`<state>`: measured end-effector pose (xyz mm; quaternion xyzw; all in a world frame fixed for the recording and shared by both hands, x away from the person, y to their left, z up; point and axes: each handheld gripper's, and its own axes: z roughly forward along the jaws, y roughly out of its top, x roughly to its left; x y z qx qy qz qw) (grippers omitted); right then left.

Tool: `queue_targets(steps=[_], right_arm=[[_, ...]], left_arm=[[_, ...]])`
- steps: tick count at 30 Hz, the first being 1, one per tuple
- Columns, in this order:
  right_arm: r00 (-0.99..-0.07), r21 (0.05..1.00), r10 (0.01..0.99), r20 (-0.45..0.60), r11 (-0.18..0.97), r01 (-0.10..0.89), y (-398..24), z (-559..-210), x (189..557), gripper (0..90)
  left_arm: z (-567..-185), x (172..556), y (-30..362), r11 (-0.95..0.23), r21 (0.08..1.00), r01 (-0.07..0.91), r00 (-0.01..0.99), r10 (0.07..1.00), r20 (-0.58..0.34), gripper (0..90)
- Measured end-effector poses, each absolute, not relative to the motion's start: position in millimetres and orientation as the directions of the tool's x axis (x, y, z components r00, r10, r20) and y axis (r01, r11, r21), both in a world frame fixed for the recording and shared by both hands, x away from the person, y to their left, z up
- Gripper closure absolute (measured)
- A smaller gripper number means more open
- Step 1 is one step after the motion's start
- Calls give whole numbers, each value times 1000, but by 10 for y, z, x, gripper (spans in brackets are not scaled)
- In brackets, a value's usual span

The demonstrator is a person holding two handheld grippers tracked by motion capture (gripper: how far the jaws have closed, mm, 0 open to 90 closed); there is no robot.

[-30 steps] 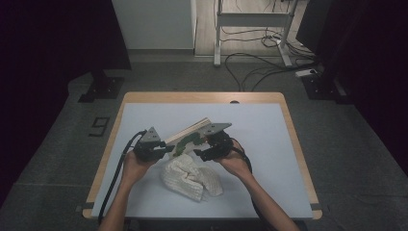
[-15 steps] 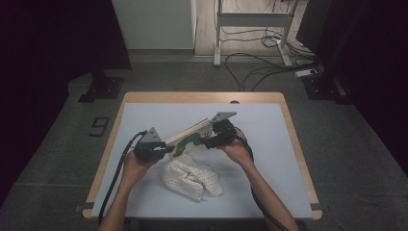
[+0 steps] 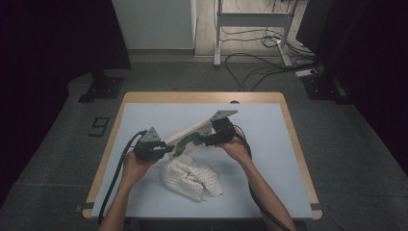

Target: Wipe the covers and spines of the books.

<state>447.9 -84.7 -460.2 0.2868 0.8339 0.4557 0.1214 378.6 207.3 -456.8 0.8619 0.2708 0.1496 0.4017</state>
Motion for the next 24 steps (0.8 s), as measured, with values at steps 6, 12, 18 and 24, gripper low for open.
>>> queue_targets(steps=[6,12,18,24], right_arm=[[-796,823,603,51,426,375,-885,-4583,4371,154],[-797,821,603,44,433,373,-944,-4545,4222,166],[-787,823,617,17,438,361,-996,-4503,4062,221],[-778,833,628,9,425,353,-1053,-4523,4062,351]], left_arm=[[-4563,3796,2070,-528,772,353,809,587,32,714],[-4566,3823,2077,-516,776,363,813,583,7,676],[-4550,3814,2028,-532,770,352,809,586,36,644],[-4556,3806,2017,-529,771,355,800,598,41,624]])
